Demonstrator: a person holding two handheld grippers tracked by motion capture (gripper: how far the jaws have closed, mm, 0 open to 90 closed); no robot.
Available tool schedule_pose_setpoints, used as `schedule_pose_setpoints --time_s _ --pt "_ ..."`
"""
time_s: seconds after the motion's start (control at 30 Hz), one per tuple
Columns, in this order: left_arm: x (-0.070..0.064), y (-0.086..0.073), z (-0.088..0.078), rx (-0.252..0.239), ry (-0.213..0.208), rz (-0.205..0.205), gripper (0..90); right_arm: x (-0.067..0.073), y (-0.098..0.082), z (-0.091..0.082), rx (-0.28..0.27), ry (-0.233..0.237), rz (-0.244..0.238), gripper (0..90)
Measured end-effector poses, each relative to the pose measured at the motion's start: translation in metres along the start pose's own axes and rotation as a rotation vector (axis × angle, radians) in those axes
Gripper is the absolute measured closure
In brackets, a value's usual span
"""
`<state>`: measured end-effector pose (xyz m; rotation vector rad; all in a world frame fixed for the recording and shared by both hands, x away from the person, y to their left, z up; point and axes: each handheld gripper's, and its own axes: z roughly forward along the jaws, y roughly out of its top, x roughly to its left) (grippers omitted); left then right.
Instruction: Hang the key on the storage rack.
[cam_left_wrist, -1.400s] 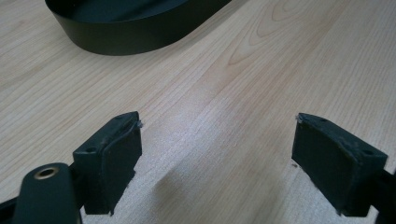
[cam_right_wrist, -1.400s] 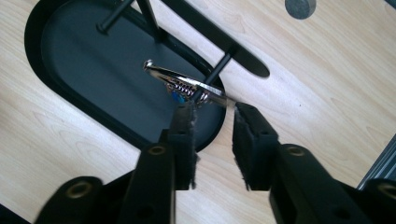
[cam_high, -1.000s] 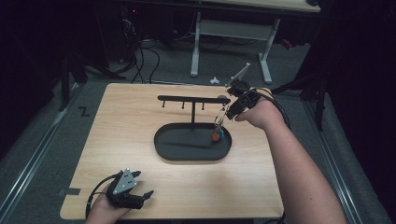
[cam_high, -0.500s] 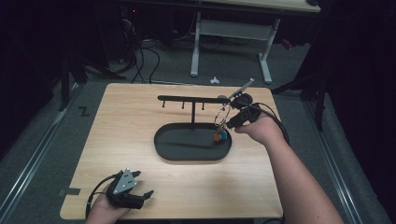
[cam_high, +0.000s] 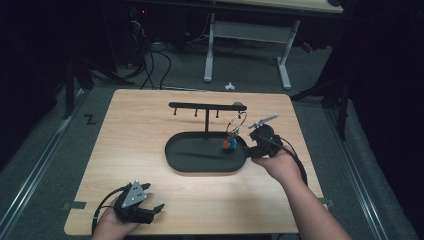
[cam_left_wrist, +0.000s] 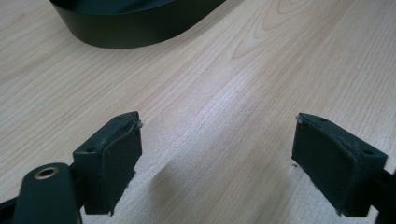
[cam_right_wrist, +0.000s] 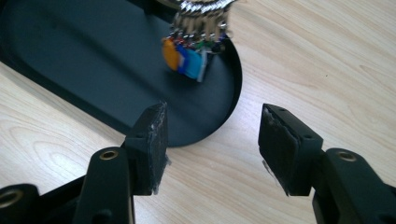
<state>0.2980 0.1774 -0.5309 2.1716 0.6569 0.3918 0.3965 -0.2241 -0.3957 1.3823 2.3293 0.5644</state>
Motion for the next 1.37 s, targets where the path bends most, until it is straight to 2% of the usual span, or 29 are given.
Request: schedule_pose_setpoints --time_s 0.03,0.13,0.23,0.27,0.33,0.37,0.53,0.57,0.6,0.63,0.67,0.73,0.77,0.8,0.87,0.9,0.97,1.03,1.07,1.2,1.37 --pt "0.0 0.0 0.0 0.0 0.001 0.0 16.3 0.0 0.0 0.0 0.0 0.0 0.0 43.3" --pt "0.0 0.0 0.001 0.005 0.002 0.004 16.3 0.009 -0.026 0.008 -0.061 -0.021 -0.009 42.3" --pt "0.0 -0.001 0.001 0.007 0.003 0.003 16.3 0.012 -0.039 0.013 -0.091 -0.031 -0.001 40.8" --pt "0.0 -0.001 0.001 0.007 0.005 0.002 16.3 0.015 -0.056 0.019 -0.141 -0.04 0.019 40.0" --pt "0.0 -0.001 0.001 0.006 0.005 0.002 16.3 0.017 -0.062 0.021 -0.155 -0.038 0.034 39.7" --pt "0.0 -0.001 0.002 0.006 0.007 0.0 16.3 0.019 -0.08 0.028 -0.197 -0.029 0.07 39.4" --pt "0.0 0.0 0.002 0.005 0.005 -0.001 16.3 0.022 -0.116 0.046 -0.239 -0.046 0.115 38.7" --pt "0.0 0.0 0.002 0.005 0.005 0.0 16.3 0.022 -0.116 0.046 -0.239 -0.046 0.115 38.7" --pt "0.001 0.001 0.002 0.003 0.008 0.003 16.3 0.028 -0.134 0.054 -0.273 -0.073 0.128 37.9" --pt "0.001 0.001 0.002 0.003 0.008 0.003 16.3 0.028 -0.134 0.054 -0.273 -0.073 0.128 37.9" --pt "0.001 0.002 0.002 -0.003 0.014 0.003 16.3 0.034 -0.147 0.056 -0.32 -0.081 0.1 38.8" --pt "0.002 0.002 0.001 -0.016 0.023 -0.003 16.3 0.037 -0.149 0.056 -0.315 -0.066 0.085 37.7" --pt "0.003 0.003 -0.001 -0.035 0.034 -0.018 16.2 0.041 -0.147 0.054 -0.317 -0.061 0.046 35.7" --pt "0.003 0.003 -0.001 -0.035 0.034 -0.018 16.2 0.042 -0.146 0.054 -0.327 -0.069 0.028 35.3" --pt "0.005 0.003 -0.004 -0.06 0.058 -0.044 16.1 0.041 -0.145 0.058 -0.33 -0.07 0.02 34.2" --pt "0.005 0.003 -0.004 -0.06 0.058 -0.044 16.1 0.04 -0.145 0.059 -0.334 -0.054 0.03 33.5" --pt "0.007 0.002 -0.007 -0.078 0.075 -0.069 16.1 0.038 -0.145 0.059 -0.345 -0.045 0.038 33.1" --pt "0.007 0.002 -0.008 -0.08 0.077 -0.074 16.1 0.037 -0.146 0.059 -0.351 -0.048 0.033 33.1" --pt "0.007 0.001 -0.008 -0.082 0.081 -0.08 16.1 0.033 -0.148 0.058 -0.357 -0.041 0.057 33.1" --pt "0.007 0.002 -0.007 -0.079 0.075 -0.075 16.1 0.028 -0.15 0.056 -0.366 -0.04 0.085 33.2" --pt "0.007 0.003 -0.004 -0.069 0.053 -0.062 16.1 0.027 -0.151 0.058 -0.353 -0.027 0.097 33.2"
